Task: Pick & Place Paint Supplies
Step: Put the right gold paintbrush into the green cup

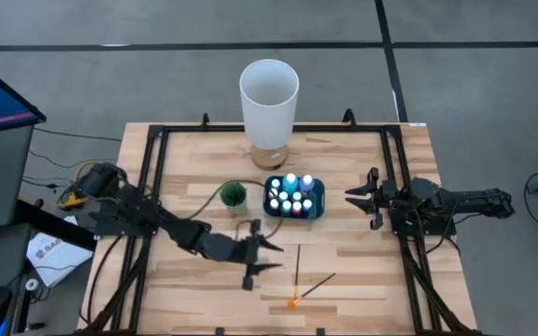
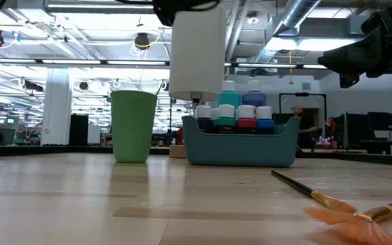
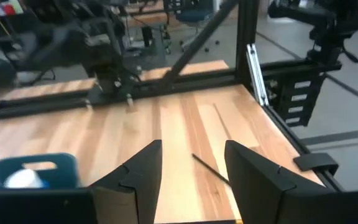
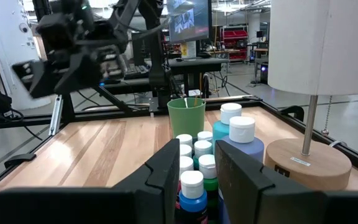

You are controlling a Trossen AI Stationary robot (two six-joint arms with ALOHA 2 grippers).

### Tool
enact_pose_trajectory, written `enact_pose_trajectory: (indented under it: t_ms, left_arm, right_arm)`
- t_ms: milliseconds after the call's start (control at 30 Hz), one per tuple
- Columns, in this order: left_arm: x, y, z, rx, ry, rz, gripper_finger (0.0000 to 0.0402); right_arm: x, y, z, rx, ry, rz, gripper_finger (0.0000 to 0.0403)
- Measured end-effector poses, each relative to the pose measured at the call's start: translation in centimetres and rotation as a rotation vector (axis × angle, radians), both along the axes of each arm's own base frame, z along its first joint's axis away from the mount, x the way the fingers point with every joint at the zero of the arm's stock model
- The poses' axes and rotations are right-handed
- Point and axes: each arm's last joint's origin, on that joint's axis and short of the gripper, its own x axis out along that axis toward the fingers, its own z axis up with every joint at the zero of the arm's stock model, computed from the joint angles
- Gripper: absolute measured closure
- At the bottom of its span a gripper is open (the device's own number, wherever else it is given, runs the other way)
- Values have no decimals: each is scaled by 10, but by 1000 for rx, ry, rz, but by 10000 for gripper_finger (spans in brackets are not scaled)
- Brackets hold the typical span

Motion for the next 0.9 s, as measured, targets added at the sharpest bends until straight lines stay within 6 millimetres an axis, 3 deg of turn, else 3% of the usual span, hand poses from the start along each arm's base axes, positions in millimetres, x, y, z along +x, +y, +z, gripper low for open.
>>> enact_pose_trajectory:
  t_ms: [233,433,700,900]
  left_arm:
    - [21,-38,-32,-31,65,49,227]
    - [33,-71,-46,-28,103,152,226]
    - [50,-95,-45,-163,183,227,227]
    - [56,-100,-35,-415,200,218,228]
  right_arm:
    - [0,0,0,0,-1,0,305]
    - [0,0,0,0,0,0,305]
    - [0,0,0,0,0,0,305]
    - [0,0,0,0,0,0,305]
